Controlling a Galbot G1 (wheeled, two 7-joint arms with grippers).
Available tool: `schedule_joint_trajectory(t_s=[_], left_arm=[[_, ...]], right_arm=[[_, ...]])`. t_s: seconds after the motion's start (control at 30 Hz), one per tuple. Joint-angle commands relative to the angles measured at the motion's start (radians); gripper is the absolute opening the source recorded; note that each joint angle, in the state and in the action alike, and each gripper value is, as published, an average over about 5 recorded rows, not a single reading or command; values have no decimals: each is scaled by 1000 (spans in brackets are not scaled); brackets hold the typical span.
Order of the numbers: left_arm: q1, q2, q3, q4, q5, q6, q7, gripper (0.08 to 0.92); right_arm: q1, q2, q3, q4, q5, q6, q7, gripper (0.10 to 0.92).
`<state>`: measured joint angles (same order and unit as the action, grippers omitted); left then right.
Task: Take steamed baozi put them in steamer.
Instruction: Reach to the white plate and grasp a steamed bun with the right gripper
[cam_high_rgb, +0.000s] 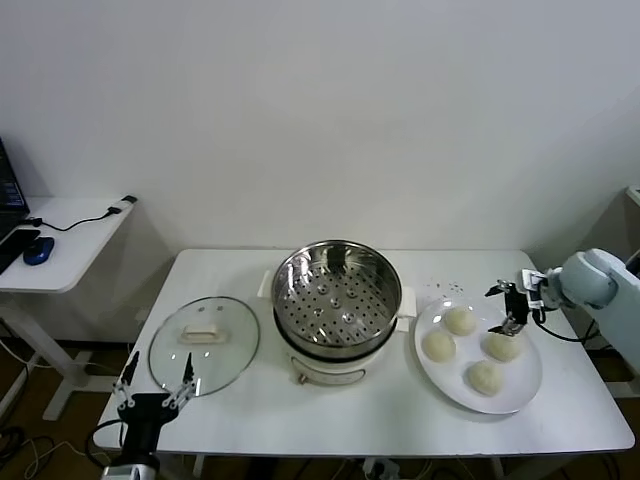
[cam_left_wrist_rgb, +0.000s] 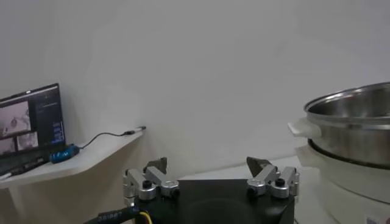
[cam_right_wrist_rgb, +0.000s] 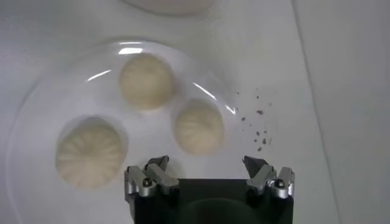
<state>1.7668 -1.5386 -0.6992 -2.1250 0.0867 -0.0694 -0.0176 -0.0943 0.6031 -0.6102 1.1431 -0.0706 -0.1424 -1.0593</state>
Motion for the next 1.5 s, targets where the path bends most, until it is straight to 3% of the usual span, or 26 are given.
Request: schedule_joint_trajectory(t_s=[0.03, 0.47, 1.0, 1.1, 1.37, 1.5], left_arm=[[-3, 0, 0, 5, -15, 10, -2, 823], [-23, 6, -13, 25, -12, 21, -5, 823], [-26, 9, -18, 42, -6, 20, -8, 823], [-24, 9, -19, 42, -4, 19, -9, 823], [-17, 7, -17, 43, 6, 14, -11, 823], [-14, 7, -17, 44, 7, 13, -13, 823]], right_arm=[[262, 85, -316, -147, 14, 8, -61, 823], [176, 273, -267, -304, -47, 19, -55, 823], [103, 325, -200, -371, -115, 35, -49, 822], [100, 329, -186, -376, -118, 36, -48, 786], [110, 321, -179, -370, -110, 43, -56, 584], [121, 305, -184, -349, -89, 51, -64, 562]])
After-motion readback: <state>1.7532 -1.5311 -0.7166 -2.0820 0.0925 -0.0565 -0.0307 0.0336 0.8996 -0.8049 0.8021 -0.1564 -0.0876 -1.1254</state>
